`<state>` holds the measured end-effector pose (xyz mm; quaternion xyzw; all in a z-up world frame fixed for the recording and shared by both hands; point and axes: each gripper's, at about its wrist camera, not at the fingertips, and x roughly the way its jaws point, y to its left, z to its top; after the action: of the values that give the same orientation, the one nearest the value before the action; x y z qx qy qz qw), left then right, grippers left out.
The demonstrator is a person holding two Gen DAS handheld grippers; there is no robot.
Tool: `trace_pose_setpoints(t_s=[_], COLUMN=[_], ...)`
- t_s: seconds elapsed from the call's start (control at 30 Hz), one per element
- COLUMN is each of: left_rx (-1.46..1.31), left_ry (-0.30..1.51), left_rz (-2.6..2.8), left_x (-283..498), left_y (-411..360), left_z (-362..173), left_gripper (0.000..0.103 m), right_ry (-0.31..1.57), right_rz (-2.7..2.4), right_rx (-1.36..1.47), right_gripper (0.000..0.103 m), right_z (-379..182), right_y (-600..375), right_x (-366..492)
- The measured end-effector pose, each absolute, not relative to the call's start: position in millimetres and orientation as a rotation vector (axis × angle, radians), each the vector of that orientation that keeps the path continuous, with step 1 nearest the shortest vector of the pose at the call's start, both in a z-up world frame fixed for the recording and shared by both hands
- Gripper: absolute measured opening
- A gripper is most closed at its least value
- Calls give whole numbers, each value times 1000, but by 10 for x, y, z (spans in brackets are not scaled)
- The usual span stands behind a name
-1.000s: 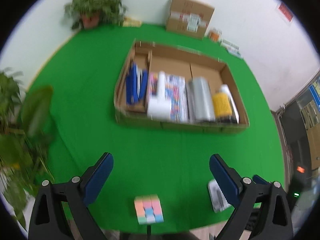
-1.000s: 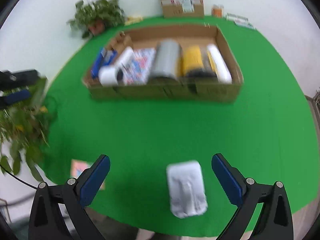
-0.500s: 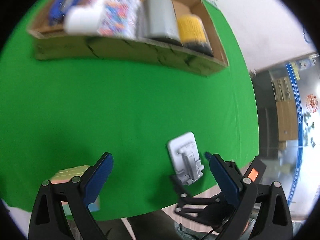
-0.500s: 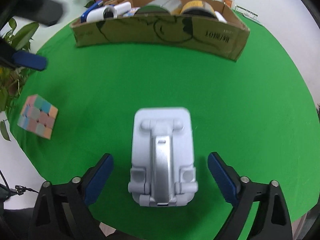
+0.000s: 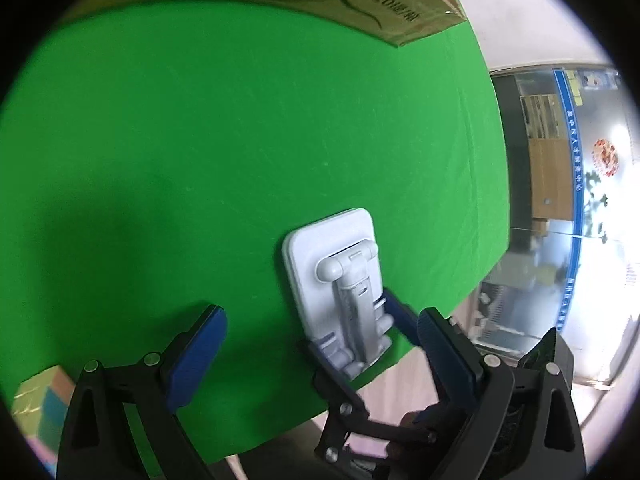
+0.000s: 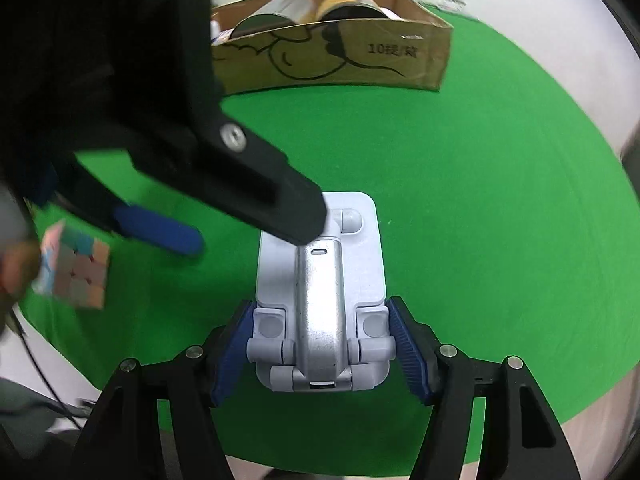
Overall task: Organize rigid objects
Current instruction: 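Move the right tool to the white phone stand and grasp it, then carry the phone stand into the box beside the game box and release it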
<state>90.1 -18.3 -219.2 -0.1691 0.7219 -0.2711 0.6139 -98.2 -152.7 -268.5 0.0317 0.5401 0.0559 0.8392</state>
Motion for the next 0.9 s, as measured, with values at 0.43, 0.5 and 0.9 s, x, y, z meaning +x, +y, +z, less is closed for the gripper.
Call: trace_pose_setpoints(t_s=[0.43,0.5,0.9], left_rx=[-381,-378,-318], left_ry=[1706,1717,1646], left_rz=[-690,-713,-835], left_x=[940,905,1162], left_y=[-403,-412,-593], left_z=[-2186,-2149,-1618], left_gripper=[40,35,33], right_ry=[1200,1186,1101], right_rz=[182,179,116], right_rx=[469,476,486], right_gripper=[63,63,63], right_z=[-2683,-2627,-1855], right_y=[-1828,-1849,-1970], right_x=[-943,-922,-784])
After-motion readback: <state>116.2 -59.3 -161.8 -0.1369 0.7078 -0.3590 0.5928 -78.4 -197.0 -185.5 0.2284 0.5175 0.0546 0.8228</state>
